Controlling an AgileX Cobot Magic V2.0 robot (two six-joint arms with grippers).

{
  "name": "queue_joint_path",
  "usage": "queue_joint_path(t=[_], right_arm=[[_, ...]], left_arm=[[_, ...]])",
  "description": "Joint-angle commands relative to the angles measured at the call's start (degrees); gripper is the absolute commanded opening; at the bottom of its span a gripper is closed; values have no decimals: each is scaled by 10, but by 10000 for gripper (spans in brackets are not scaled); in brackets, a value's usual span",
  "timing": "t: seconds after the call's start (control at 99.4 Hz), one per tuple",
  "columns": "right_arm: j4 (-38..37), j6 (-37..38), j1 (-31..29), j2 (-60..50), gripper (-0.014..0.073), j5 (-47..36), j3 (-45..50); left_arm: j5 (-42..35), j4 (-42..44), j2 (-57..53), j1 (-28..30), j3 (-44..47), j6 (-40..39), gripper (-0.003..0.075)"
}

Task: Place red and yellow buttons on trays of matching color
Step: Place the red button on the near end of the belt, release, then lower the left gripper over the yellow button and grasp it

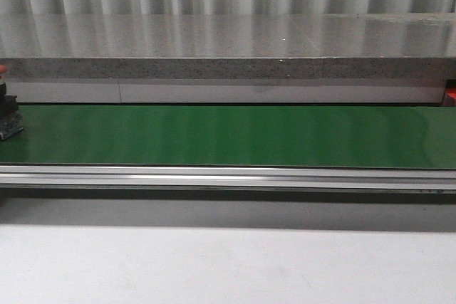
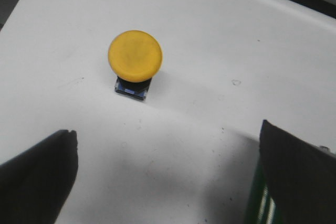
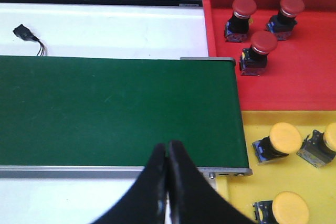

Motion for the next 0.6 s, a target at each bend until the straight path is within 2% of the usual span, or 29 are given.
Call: queue_joint_path(t=[0.0, 0.272, 0.453, 0.523, 0.594], right_arm=[[1, -5, 1, -3, -124, -31, -13], [1, -5, 1, -3, -124, -31, -13], [1, -5, 1, -3, -124, -31, -13], [1, -5, 1, -3, -124, -31, -13], [1, -5, 1, -3, -124, -31, -13]], left_arm=[[-39, 0, 6, 2, -39, 1, 651], [-30, 9, 122, 3, -165, 1, 651], [-23, 9, 177, 3, -209, 1, 648], [-30, 9, 187, 3, -211, 1, 624], [-33, 9, 190, 3, -211, 1, 565]])
